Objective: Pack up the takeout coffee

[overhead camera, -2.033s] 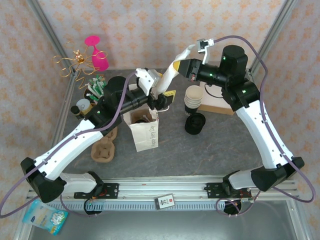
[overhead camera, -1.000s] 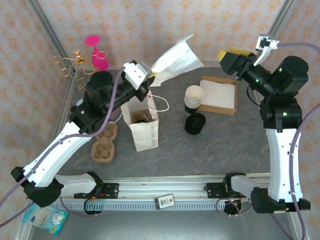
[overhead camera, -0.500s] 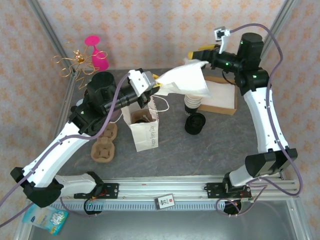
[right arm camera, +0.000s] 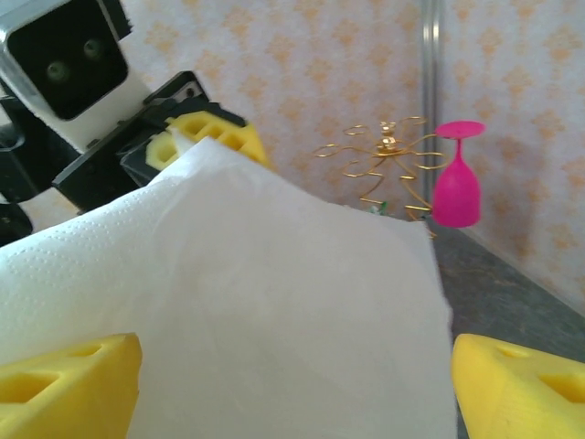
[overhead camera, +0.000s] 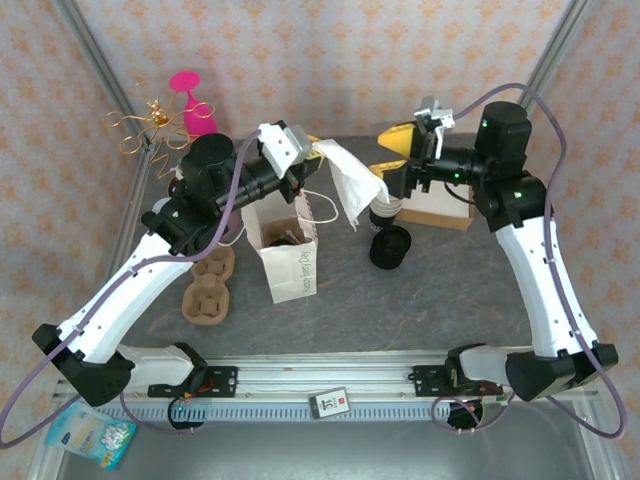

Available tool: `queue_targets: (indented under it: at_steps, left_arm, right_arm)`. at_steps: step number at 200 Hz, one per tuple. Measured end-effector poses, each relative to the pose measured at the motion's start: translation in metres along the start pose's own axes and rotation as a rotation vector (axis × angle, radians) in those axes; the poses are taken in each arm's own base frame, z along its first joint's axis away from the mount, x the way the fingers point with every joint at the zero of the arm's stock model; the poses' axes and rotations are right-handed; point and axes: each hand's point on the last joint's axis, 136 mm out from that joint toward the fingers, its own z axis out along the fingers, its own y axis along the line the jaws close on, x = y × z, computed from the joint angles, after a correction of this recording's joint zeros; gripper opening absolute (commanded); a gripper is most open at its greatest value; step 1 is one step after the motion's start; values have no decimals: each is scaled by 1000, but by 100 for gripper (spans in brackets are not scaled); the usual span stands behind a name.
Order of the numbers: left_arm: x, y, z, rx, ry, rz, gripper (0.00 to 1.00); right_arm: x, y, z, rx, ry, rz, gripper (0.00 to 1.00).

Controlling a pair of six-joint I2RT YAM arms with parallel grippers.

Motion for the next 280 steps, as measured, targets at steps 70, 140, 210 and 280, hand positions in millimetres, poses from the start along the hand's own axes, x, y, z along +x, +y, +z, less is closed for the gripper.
queue_targets:
  at_steps: [70,140,210,280]
  left_arm:
    - [-11,5,6,-9,-55,-110,0]
    - [-26,8,9,-2,-125,-302,0]
    - [-26,4,10,33,-139,-430,0]
    - [-25,2,7,38,-139,-502,0]
  right_arm:
    - [22,25,33,-96,41,-24,100]
    - [23,34,55,31,9,-235,100]
    - [10,18,68,160,-37,-443,93]
    - [-17,-9,60,357,-115,-508,94]
